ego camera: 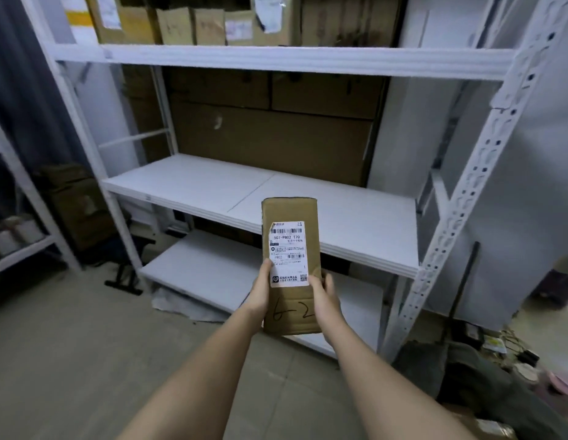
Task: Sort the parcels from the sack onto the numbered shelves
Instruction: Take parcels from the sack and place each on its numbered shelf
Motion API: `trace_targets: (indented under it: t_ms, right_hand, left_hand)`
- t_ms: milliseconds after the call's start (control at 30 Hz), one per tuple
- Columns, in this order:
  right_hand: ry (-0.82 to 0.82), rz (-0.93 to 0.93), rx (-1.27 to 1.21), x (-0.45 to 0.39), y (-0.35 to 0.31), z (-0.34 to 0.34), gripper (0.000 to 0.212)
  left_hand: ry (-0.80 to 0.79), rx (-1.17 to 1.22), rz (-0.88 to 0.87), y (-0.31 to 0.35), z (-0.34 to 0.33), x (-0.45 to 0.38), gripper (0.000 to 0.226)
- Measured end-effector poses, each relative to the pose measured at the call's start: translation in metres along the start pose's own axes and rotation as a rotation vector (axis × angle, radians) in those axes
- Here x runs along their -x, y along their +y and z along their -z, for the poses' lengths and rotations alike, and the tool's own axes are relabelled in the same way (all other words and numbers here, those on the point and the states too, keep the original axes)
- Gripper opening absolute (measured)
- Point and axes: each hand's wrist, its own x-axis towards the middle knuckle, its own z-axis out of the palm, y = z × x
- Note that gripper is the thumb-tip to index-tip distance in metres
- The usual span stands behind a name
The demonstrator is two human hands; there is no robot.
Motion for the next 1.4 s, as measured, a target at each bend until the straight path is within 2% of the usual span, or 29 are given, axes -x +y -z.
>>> trace_targets:
  t_ms: [233, 333, 367, 467, 533, 633, 933, 1033, 1100, 1200, 1267, 1400]
  right_hand:
    - [-0.091, 0.029, 0.032, -0.032, -0.033, -0.099, 0.030]
    - [-0.161, 0.036, 0.063, -0.057, -0.045, -0.143, 0.046]
    - [-0.174, 0.040, 0.069, -0.067, -0.048, -0.157, 0.047]
    - [-0.186, 0.084, 0.060, -0.101, -0.056, -0.198, 0.030]
    - [-0.211, 0.110, 0.067, -0.127, -0.062, -0.226, 0.026]
    - [-0.252, 0.124, 0.085, -0.161, -0.074, -0.263, 0.033]
    - [-0.374, 0.150, 0.169, -0.238, -0.111, -0.363, 0.055]
    - [-0.393, 0.175, 0.169, -0.254, -0.121, -0.398, 0.048]
    - [-0.409, 0.197, 0.181, -0.263, -0.127, -0.422, 0.040]
    - [-0.415, 0.205, 0.167, -0.278, -0.133, -0.465, 0.036]
    - [-0.416, 0.208, 0.141, -0.285, -0.142, -0.492, 0.037]
    - [-0.392, 0.213, 0.106, -0.295, -0.156, -0.553, 0.026]
  left_hand:
    - [0.114, 0.034, -0.061, 0.037, 0.095, -0.025, 0.058]
    - [0.193, 0.005, -0.109, 0.052, 0.135, -0.045, 0.057]
    - [0.208, -0.007, -0.118, 0.058, 0.148, -0.052, 0.057]
    - [0.266, -0.014, -0.151, 0.077, 0.182, -0.074, 0.055]
    - [0.296, -0.033, -0.167, 0.091, 0.206, -0.095, 0.054]
    - [0.367, -0.034, -0.166, 0.112, 0.240, -0.121, 0.057]
    - [0.450, 0.012, -0.175, 0.170, 0.325, -0.175, 0.057]
    - [0.471, 0.013, -0.177, 0.185, 0.355, -0.186, 0.057]
    - [0.508, 0.010, -0.137, 0.185, 0.385, -0.200, 0.067]
    - [0.558, -0.015, -0.113, 0.168, 0.465, -0.253, 0.082]
    - [0.532, -0.058, -0.103, 0.185, 0.490, -0.254, 0.081]
    - [0.418, -0.045, -0.124, 0.240, 0.512, -0.227, 0.059]
